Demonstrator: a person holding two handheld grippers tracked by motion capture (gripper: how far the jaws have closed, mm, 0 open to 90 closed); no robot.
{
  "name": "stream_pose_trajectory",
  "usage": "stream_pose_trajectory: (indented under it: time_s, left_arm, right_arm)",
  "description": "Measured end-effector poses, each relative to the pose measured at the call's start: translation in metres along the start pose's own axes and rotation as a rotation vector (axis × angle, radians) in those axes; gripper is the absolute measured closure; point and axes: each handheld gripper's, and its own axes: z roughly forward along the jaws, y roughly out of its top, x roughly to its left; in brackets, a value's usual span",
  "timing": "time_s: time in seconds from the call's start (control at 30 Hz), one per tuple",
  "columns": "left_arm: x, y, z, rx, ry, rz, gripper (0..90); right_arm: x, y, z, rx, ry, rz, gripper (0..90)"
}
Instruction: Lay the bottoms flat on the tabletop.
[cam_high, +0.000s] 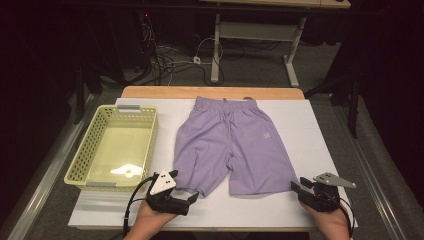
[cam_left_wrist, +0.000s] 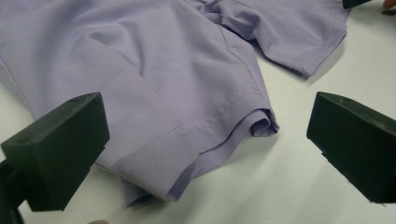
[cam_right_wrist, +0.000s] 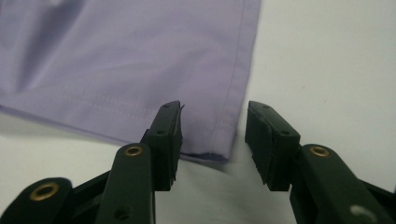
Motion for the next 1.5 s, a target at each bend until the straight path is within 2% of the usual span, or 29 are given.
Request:
stream_pose_trajectory:
  time_s: [0.13,0.23,0.43,0.57,0.67,0.9,1.03,1.27,1.37,1.4,1.5]
  left_arm:
    - [-0.001,0.000,0.000,-0.003,-0.002,0.009,0.0]
    - [-0.001,0.000,0.000,-0.002,-0.001,0.015,0.0]
    - [-0.002,0.000,0.001,0.007,-0.002,0.015,0.0]
    - [-0.002,0.000,0.001,0.010,-0.002,0.020,0.0]
    - [-0.002,0.000,0.001,0.010,-0.002,0.021,0.0]
    - [-0.002,0.001,0.001,0.013,-0.006,0.022,0.0]
    - [-0.002,0.001,0.001,0.014,-0.005,0.024,0.0]
    - [-0.003,0.001,0.002,0.015,-0.001,0.029,0.0]
    - [-0.003,0.001,0.002,0.017,-0.002,0.032,0.0]
    - [-0.003,0.001,0.002,0.018,-0.002,0.033,0.0]
    - [-0.003,0.001,0.002,0.020,-0.001,0.033,0.0]
  right_arm:
    - [0.003,-0.001,0.000,0.009,-0.034,-0.018,62.1]
    - [0.003,-0.001,0.000,0.008,-0.038,-0.018,65.1]
    - [0.006,-0.003,-0.001,0.008,-0.024,-0.036,77.1]
    - [0.007,-0.003,-0.002,0.010,0.008,-0.060,88.2]
    - [0.008,-0.004,-0.004,0.007,0.019,-0.067,88.7]
    - [0.004,-0.011,-0.018,-0.018,0.000,-0.072,89.0]
    - [-0.002,-0.018,-0.028,-0.026,0.010,-0.043,89.1]
    - [-0.011,-0.032,-0.049,-0.035,-0.015,-0.025,89.1]
    - [-0.014,-0.037,-0.053,-0.037,-0.008,0.003,88.6]
    - [-0.015,-0.037,-0.053,-0.038,-0.002,0.000,87.7]
    - [-0.010,-0.035,-0.053,-0.056,0.008,-0.005,76.8]
